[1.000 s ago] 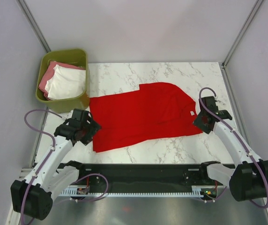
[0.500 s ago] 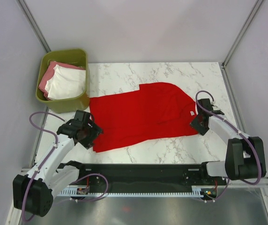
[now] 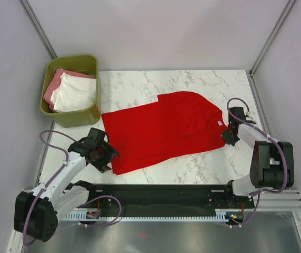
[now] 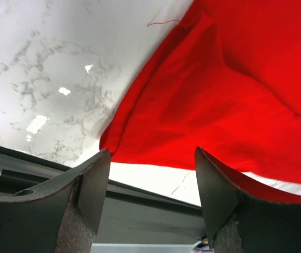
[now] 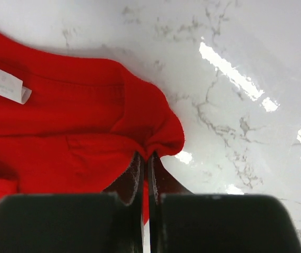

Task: Fold and stack the t-shirts
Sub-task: Fold the tshirt

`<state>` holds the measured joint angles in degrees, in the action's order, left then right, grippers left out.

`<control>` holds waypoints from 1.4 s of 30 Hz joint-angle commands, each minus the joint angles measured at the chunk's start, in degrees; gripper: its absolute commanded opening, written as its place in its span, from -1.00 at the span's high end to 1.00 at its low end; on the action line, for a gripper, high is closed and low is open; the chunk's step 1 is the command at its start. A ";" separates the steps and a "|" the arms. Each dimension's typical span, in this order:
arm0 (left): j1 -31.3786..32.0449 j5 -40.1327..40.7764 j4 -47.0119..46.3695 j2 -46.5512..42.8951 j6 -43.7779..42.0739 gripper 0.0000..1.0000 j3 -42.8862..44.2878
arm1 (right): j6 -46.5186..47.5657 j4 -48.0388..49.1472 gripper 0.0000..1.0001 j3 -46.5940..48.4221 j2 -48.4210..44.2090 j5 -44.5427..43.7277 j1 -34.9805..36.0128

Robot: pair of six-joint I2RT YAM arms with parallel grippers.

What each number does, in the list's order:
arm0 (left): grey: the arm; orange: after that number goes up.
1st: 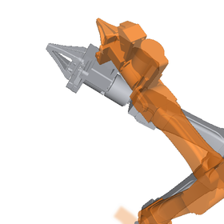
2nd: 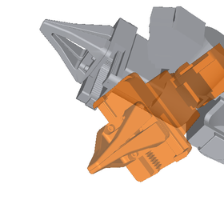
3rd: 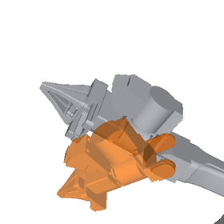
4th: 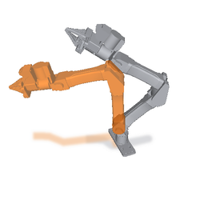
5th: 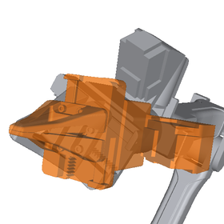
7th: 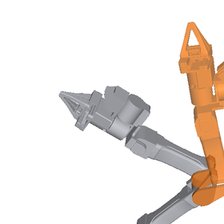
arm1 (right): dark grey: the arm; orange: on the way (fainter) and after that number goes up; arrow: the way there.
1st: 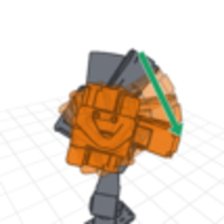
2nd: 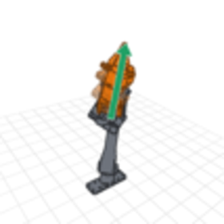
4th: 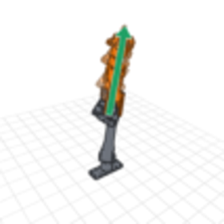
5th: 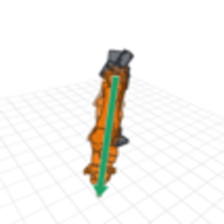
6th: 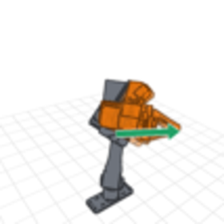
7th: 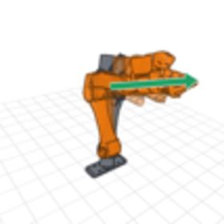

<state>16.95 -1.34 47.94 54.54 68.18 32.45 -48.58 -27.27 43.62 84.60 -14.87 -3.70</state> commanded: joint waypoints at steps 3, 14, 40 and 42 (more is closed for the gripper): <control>7.91 1.17 0.31 3.01 7.56 -0.42 0.68 | 1.38 2.13 1.00 2.79 1.80 -2.09 -2.44; 19.70 8.02 2.68 4.78 18.03 -0.28 -0.63 | 0.68 3.62 1.00 3.14 3.30 0.20 -3.06; 19.45 20.68 -8.39 31.57 9.26 0.96 15.26 | 2.70 3.01 1.00 3.05 0.48 1.43 -10.00; 17.78 19.89 -9.09 37.28 6.02 0.96 20.34 | 2.08 2.92 1.00 3.75 1.36 1.78 -11.23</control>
<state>36.99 13.45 43.92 86.11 80.18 46.48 -46.28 -24.51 45.47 85.71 -12.40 -13.26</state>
